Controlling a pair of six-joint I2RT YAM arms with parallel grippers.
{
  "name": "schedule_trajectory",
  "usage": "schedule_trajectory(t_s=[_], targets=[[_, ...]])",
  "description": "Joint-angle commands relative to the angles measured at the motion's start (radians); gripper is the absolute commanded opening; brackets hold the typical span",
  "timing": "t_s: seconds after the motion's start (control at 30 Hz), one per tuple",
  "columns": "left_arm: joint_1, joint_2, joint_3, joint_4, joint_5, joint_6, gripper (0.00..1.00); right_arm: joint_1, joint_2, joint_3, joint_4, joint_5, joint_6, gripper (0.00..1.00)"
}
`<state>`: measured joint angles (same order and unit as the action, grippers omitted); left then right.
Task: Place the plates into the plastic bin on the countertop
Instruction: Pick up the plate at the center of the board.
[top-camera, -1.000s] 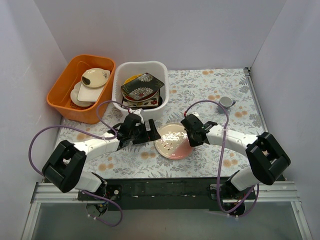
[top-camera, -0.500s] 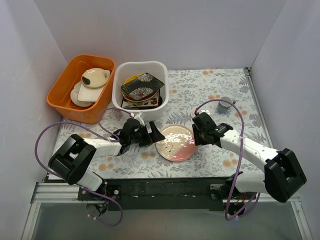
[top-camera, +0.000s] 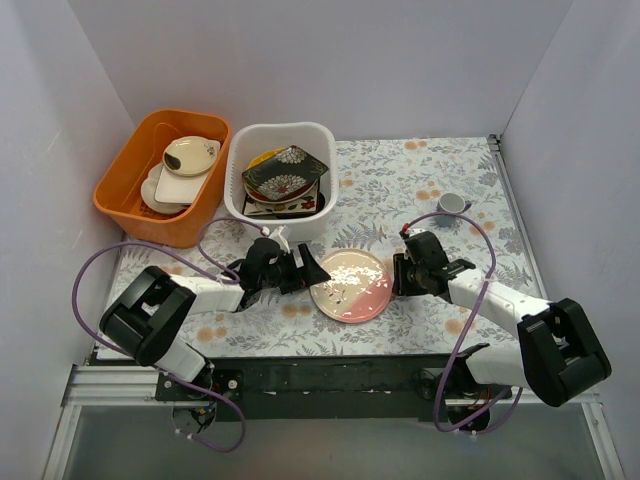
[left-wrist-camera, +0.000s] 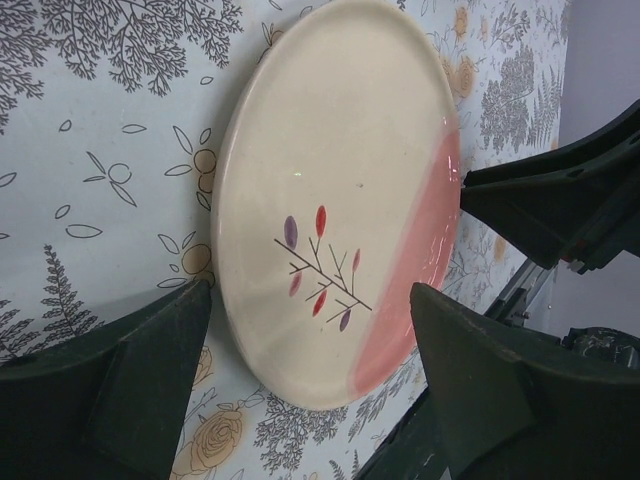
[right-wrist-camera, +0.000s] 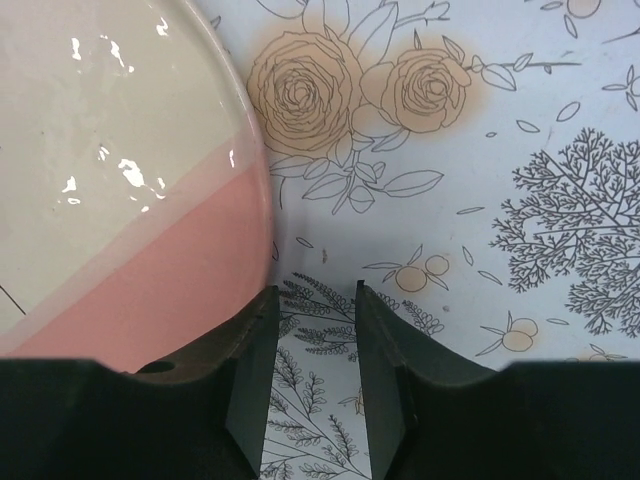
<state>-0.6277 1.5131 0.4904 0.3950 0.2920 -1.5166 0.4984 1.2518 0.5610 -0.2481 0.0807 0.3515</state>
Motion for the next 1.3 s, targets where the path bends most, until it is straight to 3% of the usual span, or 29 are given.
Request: schedule_trajectory(t_s=[0.0,0.2,0.5,0.77,0.97,1.0,1.1,1.27], targets=[[-0.003,0.012,-0.053,-0.064,0.006,0.001,0.79,-0.006,-0.022,0.002,0.11,-0.052,-0.011,0.44],[-0.003,0.094,-0.058,0.019,0.076,-0.014,0.74,-0.008,0.057,0.004,0.148,-0.108,-0.022,0.43],[-0.003,0.206,-0.127,0.322,0.206,-0.099,0.66,-0.008,0.084,-0.007,0.171,-0.14,-0.034,0.43],[-0.003,0.239,-0.211,0.563,0.225,-0.189,0.63,-0.008,0.089,-0.01,0.182,-0.162,-0.042,0.43],[-0.003,0.436,-0.26,0.951,0.285,-0.341,0.59,-0.008,0.09,-0.013,0.182,-0.171,-0.046,0.42],[-0.003,0.482,-0.263,1.073,0.292,-0.371,0.58,-0.008,0.089,-0.012,0.182,-0.171,-0.046,0.42],[-0.003,0.634,-0.276,1.288,0.299,-0.459,0.51,-0.008,0.083,-0.012,0.175,-0.17,-0.049,0.42],[-0.003,0.769,-0.282,1.424,0.292,-0.517,0.45,-0.008,0.066,-0.01,0.159,-0.16,-0.054,0.42]])
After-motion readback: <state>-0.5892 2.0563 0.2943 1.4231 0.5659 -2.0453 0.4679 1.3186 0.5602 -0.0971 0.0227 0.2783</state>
